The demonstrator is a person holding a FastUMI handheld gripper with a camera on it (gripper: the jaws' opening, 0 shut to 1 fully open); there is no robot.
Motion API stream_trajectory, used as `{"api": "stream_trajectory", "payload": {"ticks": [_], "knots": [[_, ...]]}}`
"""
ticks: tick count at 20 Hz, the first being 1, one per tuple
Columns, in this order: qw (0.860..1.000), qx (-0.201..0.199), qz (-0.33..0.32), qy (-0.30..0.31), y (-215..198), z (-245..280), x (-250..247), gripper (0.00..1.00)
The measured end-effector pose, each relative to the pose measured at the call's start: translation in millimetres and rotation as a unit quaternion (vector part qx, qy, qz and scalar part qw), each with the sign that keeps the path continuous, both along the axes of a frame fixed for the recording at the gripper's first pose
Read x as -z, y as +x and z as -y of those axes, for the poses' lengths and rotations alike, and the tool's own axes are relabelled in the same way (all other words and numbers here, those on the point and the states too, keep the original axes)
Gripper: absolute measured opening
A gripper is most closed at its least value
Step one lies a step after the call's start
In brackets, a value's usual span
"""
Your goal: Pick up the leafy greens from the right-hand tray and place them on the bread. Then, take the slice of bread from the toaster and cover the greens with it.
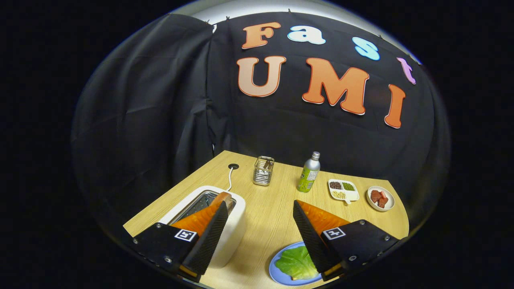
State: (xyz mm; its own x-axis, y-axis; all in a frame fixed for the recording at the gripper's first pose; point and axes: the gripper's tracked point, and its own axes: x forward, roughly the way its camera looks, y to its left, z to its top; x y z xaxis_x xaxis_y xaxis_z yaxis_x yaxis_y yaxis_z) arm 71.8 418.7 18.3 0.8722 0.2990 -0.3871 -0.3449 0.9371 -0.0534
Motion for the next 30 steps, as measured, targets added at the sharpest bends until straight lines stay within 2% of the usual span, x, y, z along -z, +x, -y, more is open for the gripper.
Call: {"api": "stream_trajectory", "payload": {"ticks": [9, 11, 12, 13, 16, 20, 24, 30], "knots": [[0.999, -0.020, -0.044, 0.017, -4, -52, 22, 0.97], [0.998, -0.016, -0.059, 0.025, -1, -58, 32, 0.86], [0.997, -0.014, -0.065, 0.027, 1, -60, 35, 0.77], [0.997, -0.015, -0.070, 0.028, 1, -63, 39, 0.74], [0.995, -0.015, -0.092, 0.030, 1, -69, 53, 0.44], [0.993, -0.011, -0.106, 0.041, 3, -74, 57, 0.18], [0.996, -0.019, -0.084, 0.011, 2, -74, 55, 0.09], [0.996, -0.016, -0.085, 0.016, 2, -73, 52, 0.08]]}}
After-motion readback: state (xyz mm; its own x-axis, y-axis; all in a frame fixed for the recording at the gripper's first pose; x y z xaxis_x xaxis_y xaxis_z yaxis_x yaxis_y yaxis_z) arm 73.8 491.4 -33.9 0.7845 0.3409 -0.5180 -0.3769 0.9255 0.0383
